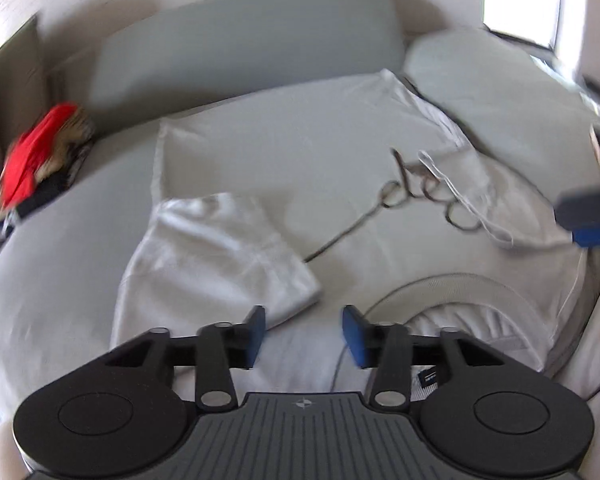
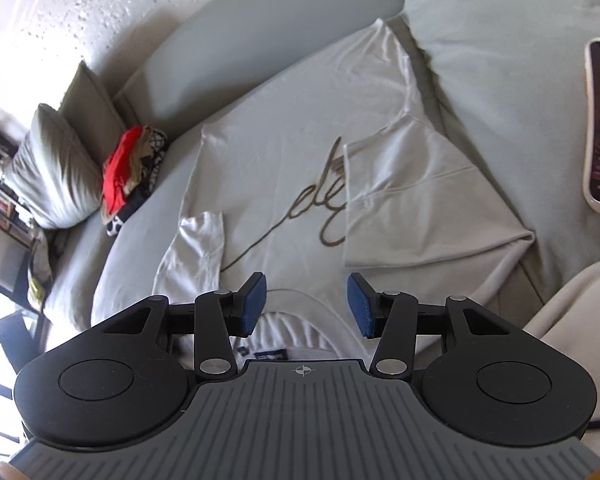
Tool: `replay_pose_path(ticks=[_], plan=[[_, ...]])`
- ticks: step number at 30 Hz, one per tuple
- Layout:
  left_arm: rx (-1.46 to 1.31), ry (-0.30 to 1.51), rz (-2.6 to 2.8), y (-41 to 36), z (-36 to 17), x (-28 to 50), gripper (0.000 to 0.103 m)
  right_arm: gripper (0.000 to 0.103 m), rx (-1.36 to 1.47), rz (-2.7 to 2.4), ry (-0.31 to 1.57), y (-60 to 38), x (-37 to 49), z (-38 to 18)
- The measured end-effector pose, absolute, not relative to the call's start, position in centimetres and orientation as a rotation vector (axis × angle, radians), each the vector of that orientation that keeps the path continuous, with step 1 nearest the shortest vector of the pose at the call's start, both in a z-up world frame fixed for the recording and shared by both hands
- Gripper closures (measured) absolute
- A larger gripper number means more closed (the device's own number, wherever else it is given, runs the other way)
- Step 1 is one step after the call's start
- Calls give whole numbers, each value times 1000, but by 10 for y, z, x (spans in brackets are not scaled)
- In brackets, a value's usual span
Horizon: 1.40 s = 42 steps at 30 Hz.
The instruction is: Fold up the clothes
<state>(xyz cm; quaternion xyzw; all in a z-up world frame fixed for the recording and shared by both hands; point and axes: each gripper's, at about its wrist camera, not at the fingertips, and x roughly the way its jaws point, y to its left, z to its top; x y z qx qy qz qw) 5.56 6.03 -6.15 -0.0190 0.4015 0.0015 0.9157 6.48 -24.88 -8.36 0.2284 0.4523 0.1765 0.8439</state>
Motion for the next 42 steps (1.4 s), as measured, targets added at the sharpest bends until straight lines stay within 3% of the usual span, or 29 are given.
replay_pose_path(ticks=[5,7,9,12,15,21,28,34,42], plan=[[-268,800,145,116,-45,39,56,53,491,355,952,-251,66,-89],[-351,784,225,143,-43,37,62,55,478,332,955,-250,68,-91],[-388,771,273,158,-42,42,76,64,461,310,959,-249,70,-94],[-393,760,247,158,-45,53,90,64,423,279,961,-248,74,-100],[-345,770,175,142,-51,63,92,65,373,239,948,-247,81,-105],[-197,929,236,123,-80,74,92,65,259,168,864,-251,101,-109],[-143,992,261,127,-81,71,92,65,197,83,1000,-262,112,-136],[-159,956,185,121,-51,60,91,68,241,101,989,-279,115,-105],[-211,955,127,120,-55,133,87,69,333,114,1013,-270,179,-114]])
